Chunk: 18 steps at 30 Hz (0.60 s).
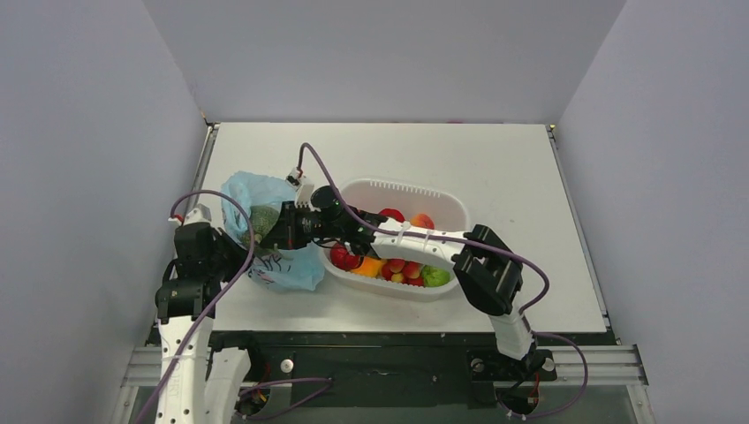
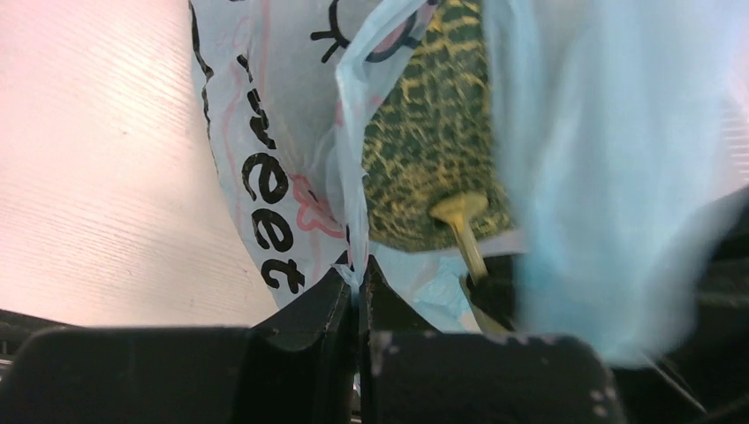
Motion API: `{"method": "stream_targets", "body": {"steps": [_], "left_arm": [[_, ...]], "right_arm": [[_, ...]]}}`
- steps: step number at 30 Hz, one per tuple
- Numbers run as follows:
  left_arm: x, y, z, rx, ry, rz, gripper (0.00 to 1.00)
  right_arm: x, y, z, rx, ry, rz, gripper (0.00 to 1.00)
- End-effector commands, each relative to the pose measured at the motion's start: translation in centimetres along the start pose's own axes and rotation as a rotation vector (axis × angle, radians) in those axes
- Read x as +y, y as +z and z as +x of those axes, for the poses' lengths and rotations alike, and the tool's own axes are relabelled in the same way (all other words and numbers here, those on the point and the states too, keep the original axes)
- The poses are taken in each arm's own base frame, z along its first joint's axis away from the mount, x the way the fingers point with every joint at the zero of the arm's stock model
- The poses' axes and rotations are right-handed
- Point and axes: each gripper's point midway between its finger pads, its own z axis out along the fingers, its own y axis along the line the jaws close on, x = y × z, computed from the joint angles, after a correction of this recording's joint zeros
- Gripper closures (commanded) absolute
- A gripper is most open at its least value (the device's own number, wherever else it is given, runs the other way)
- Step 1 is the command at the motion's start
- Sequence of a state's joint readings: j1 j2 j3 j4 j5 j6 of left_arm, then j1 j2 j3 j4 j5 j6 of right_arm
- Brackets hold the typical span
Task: Take the fake fruits out of the plastic bag
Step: Adjust the plastic bag at the center of the board.
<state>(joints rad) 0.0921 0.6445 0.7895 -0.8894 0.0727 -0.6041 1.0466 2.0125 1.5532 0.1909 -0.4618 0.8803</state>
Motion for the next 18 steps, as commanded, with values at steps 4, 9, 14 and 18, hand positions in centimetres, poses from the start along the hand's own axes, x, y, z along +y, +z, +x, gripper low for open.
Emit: {"method": "stream_targets", "body": {"steps": [4,9,14,18], "left_arm": [[-0.8,0.1,-2.6,-0.114,0.054,0.027,1.00],[-0.7,-0.3,-2.9,-0.160,0.055,0.038,1.00],[-0.7,-0.7,-3.4,-0.201,0.050,0.052,1.00],[-0.5,-0.4,-3.5,-0.197,0.044,0.043,1.00]], "right_arm": [[8.9,-4.9,-5.7,-0.151,-0.029,-0.251,1.00],[9.4,-8.1,-7.6,-0.204,-0.082,-0.219,1.00],[8.5,-11.9,-8.8,-0.255,-0.130,-0.157,1.00],[4.4,-15.3,-11.0,-0.328,-0.176,0.039,1.00]]}}
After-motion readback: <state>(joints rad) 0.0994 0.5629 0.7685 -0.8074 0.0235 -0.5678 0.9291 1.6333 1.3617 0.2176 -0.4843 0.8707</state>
